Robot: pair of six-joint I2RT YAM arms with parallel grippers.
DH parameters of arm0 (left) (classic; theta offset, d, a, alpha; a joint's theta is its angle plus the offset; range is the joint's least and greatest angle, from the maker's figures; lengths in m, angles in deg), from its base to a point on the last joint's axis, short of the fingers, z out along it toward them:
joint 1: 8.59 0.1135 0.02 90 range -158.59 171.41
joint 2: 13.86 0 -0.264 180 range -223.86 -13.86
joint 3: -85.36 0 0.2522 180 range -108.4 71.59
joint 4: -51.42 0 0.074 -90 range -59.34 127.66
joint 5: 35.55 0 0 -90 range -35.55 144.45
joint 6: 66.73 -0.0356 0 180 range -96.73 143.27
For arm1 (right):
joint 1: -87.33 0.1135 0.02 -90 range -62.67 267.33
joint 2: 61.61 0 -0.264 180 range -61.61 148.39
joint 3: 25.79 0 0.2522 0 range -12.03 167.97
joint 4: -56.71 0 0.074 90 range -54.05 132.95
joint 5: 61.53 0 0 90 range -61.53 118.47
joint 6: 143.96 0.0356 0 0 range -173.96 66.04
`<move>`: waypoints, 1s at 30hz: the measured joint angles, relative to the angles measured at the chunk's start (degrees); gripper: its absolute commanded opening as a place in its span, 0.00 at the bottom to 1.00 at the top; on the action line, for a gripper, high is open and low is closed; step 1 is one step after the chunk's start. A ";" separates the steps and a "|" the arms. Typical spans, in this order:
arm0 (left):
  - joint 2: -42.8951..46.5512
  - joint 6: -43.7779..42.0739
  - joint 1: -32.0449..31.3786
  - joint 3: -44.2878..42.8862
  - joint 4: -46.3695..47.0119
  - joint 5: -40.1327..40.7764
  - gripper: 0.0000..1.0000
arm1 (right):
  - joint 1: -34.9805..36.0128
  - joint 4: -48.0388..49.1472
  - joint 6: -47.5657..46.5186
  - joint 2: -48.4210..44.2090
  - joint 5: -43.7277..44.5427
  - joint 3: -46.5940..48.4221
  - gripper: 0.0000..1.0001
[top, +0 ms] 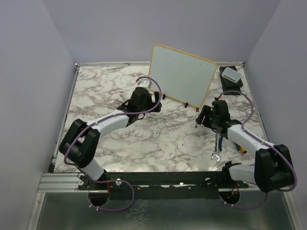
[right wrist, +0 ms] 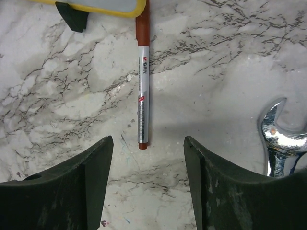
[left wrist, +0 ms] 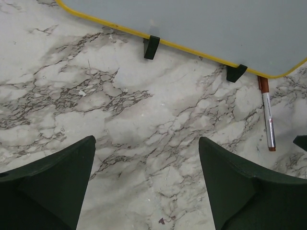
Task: Write a sentence on the whiteboard
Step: Move the whiteboard to the center of the board.
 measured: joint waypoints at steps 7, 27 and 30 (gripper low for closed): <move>-14.71 1.57 -0.09 -6.99 6.49 0.52 0.74 | 4.26 0.02 1.05 5.18 5.70 2.40 0.63; -35.80 -8.02 -0.46 -26.84 5.29 4.85 0.49 | 5.64 0.28 1.73 8.98 10.36 2.91 0.62; -36.74 -9.84 -0.90 -28.02 4.74 5.31 0.45 | 5.64 0.70 1.73 8.98 10.34 2.91 0.62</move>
